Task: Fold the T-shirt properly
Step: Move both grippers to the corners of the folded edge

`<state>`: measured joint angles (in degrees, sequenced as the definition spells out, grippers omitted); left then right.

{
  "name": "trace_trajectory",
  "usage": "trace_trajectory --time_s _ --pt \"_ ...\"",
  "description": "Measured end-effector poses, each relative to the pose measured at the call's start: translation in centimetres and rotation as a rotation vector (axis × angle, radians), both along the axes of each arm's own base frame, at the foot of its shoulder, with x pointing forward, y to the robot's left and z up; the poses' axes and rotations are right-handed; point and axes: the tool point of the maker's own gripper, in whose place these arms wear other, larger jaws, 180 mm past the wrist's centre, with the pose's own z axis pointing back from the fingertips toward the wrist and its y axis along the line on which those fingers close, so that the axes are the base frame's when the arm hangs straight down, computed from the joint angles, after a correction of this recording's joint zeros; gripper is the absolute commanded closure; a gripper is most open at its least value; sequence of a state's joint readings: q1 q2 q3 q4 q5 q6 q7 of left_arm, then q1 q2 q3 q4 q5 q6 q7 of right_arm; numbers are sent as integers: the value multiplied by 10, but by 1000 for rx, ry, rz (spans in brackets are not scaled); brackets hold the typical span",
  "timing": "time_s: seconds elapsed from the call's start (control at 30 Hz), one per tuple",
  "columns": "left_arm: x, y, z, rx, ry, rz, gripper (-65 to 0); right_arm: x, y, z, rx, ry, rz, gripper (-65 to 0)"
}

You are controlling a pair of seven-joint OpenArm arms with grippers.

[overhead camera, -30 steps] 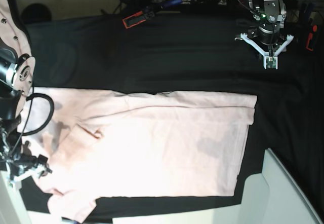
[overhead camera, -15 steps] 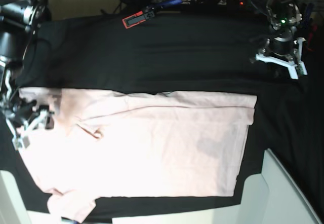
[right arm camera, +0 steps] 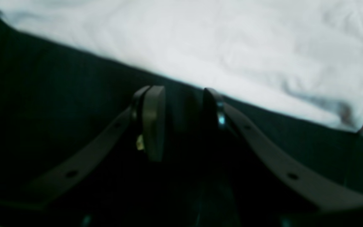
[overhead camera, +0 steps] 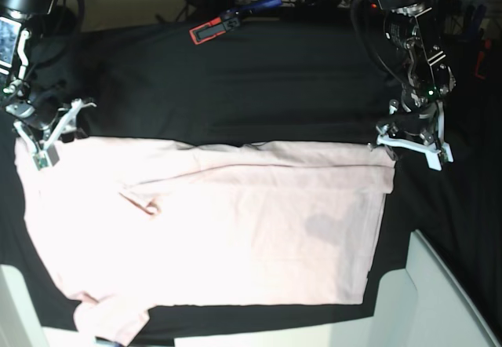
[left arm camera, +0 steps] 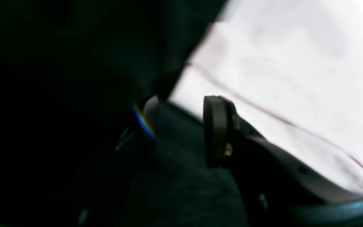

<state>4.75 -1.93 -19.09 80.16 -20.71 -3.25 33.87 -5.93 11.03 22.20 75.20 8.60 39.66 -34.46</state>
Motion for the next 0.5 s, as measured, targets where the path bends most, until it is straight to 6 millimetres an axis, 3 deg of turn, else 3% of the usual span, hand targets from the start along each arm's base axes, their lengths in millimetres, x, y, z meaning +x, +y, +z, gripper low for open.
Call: trace_trajectory --time_s 0.2,0.3,0.4,0.5 --pt "-4 1 -4 -2 21 3 -239 -10 2 -8 12 39 -18 -193" --pt "-16 1 -20 -4 69 -2 -239 -5 -9 -2 58 12 -122 -199" --pt "-31 19 -31 29 137 -6 -240 0 -35 12 160 -14 -291 -306" --pt "-20 28 -21 92 130 -76 -250 0 -58 17 326 -47 -454 -371"
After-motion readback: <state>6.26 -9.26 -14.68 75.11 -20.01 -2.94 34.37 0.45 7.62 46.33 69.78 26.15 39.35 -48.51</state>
